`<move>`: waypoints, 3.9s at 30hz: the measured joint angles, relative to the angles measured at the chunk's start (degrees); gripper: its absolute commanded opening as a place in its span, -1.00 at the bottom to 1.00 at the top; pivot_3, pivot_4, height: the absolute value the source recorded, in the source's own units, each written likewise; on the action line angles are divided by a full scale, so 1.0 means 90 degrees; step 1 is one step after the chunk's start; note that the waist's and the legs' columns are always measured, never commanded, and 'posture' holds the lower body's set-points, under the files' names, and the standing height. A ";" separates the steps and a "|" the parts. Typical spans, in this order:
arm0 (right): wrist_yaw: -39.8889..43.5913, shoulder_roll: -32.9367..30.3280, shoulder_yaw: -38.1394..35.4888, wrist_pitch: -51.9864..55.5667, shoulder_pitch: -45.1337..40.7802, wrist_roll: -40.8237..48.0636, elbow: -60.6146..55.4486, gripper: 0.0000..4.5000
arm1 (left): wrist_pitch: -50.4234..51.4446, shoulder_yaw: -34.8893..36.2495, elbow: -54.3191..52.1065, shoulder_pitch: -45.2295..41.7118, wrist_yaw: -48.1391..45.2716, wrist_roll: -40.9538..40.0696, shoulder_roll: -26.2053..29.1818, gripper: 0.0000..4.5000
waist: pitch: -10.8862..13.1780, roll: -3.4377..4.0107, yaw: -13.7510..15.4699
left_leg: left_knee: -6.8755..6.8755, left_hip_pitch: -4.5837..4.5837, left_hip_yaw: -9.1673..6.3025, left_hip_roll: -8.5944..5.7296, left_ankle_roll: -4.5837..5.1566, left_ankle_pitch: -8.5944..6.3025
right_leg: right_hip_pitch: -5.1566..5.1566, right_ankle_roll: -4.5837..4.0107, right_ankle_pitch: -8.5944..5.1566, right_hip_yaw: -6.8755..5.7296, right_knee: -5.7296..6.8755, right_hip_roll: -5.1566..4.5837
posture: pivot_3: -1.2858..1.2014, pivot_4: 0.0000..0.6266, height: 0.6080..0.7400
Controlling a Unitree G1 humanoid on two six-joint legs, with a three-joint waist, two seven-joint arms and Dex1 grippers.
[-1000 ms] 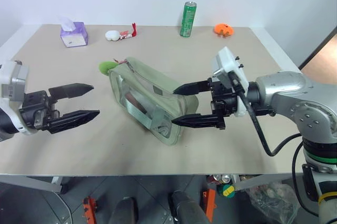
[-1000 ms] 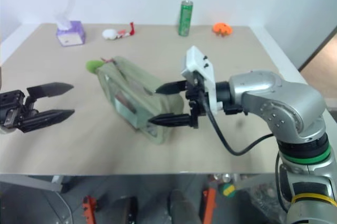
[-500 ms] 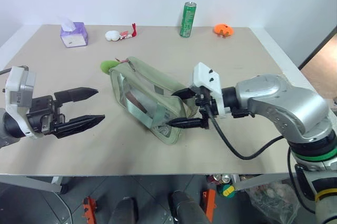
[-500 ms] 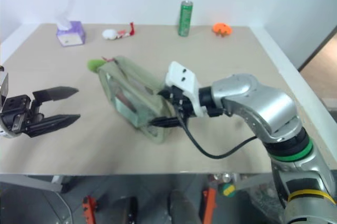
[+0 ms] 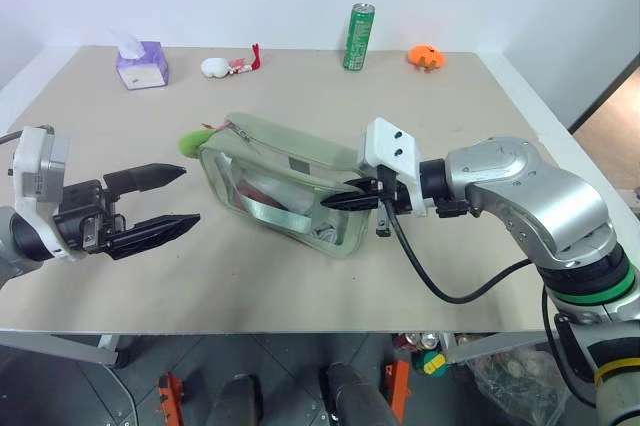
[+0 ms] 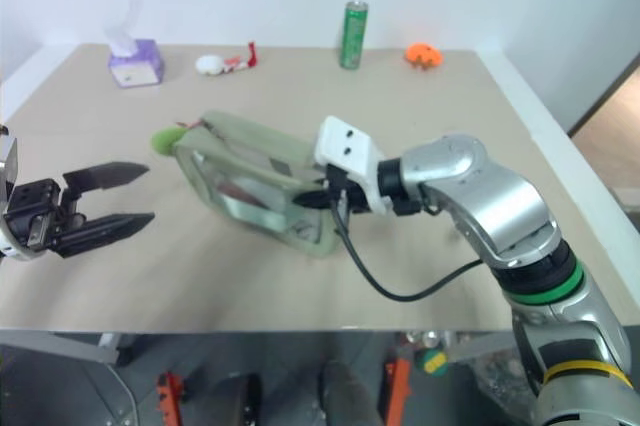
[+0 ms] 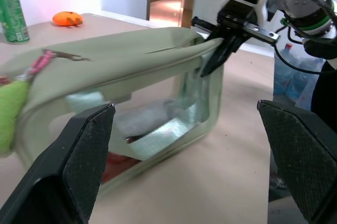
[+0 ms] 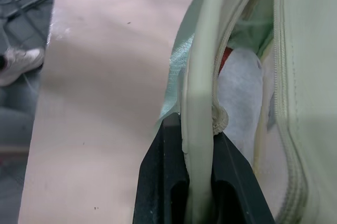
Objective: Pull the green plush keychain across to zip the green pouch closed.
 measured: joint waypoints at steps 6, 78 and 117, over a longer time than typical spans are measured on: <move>0.0841 -0.0249 -0.0236 -0.2037 0.0011 -0.0650 0.1188 -0.99 | 0.0004 0.0005 0.0203 -0.0043 0.0103 -0.0070 -0.0083 1.00 | 0.0000 0.0000 0.0006 | 0.0004 0.0000 -0.0002 -0.0004 0.0000 0.0000 | 0.0004 0.0001 0.0001 -0.0003 0.0000 -0.0002 | 0.03 -0.52 1.00; 0.1817 0.0388 -0.0557 -0.3905 0.0226 -0.1409 0.2258 -1.00 | 0.0824 -0.0054 0.0487 0.0042 0.0279 -0.0455 -0.0068 0.18 | 0.0004 0.0005 0.0006 | 0.0060 0.0009 -0.0047 0.0009 -0.0004 0.0003 | 0.0008 -0.0067 -0.0027 -0.0040 0.0086 0.0023 | 0.03 -0.52 1.00; 0.1772 0.0355 -0.0618 -0.3639 0.0380 -0.1388 0.1962 -1.00 | 0.0718 -0.0492 0.0998 -0.0510 0.0550 0.0243 -0.0055 0.27 | 0.0004 0.0006 0.0008 | 0.0061 0.0008 -0.0048 0.0010 -0.0005 0.0003 | 0.0008 -0.0064 -0.0025 -0.0040 0.0086 0.0024 | 0.03 -0.52 1.00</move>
